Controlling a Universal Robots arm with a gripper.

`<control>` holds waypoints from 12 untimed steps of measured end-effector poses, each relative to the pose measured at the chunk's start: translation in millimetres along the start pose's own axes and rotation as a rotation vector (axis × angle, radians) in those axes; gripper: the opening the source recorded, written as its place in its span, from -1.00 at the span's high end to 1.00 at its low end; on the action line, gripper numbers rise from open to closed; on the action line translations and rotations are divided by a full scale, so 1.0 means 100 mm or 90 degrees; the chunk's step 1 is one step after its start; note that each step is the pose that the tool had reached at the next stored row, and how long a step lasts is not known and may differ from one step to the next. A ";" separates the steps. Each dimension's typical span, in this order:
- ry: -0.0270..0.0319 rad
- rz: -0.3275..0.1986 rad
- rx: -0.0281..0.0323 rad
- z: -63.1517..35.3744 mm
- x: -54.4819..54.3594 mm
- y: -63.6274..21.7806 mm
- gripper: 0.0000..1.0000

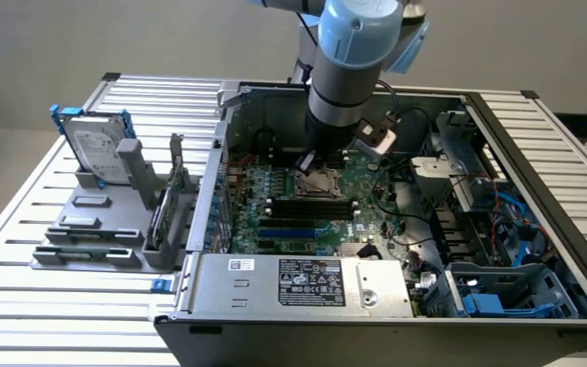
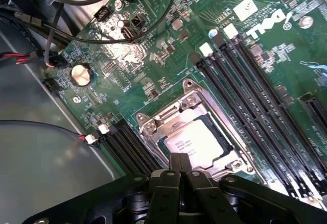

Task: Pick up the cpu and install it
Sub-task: 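Install the first cpu locking lever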

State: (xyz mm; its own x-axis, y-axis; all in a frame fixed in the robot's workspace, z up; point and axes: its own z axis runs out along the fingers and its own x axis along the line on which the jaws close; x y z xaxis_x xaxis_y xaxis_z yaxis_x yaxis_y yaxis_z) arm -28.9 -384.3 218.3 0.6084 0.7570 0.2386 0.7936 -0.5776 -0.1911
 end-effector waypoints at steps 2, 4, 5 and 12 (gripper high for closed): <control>0.0004 0.000 0.0009 -0.038 -0.03 -0.005 0.79; 0.0007 0.000 0.0017 -0.081 -0.06 -0.007 0.79; 0.0009 0.001 0.0020 -0.105 -0.08 -0.007 0.79; 0.0015 0.002 0.0040 -0.266 -0.17 -0.012 0.79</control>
State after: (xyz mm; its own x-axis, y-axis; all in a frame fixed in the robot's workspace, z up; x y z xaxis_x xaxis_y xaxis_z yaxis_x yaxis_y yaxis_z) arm -40.3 -404.9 239.7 0.6103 0.7548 0.2403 0.7921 -0.5775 -0.1978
